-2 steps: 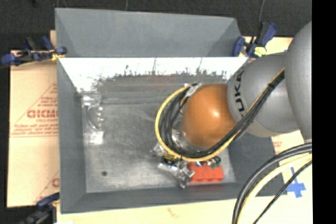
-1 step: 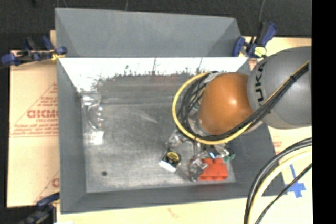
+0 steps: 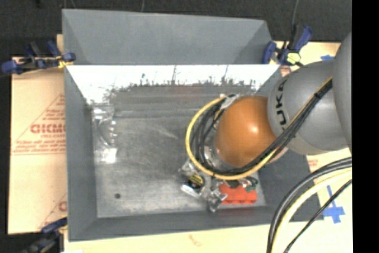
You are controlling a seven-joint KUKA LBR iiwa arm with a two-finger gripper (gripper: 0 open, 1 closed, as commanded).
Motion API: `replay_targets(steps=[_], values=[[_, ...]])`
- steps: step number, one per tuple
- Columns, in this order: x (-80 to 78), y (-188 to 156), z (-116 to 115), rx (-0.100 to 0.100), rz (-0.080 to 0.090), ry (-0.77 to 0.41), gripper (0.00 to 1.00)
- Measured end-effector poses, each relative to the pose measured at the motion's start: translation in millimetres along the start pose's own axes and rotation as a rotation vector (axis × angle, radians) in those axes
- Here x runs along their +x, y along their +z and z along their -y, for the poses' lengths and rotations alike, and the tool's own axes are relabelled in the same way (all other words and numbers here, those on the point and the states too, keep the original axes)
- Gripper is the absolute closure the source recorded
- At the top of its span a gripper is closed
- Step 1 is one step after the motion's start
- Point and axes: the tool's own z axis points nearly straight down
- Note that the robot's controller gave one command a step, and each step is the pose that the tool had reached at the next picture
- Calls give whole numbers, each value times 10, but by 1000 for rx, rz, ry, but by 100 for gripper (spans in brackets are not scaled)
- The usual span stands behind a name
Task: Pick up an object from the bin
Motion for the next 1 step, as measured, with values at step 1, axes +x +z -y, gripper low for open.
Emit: replay_targets(steps=[1], values=[[-20,-13,-11,-1,5,0,100]])
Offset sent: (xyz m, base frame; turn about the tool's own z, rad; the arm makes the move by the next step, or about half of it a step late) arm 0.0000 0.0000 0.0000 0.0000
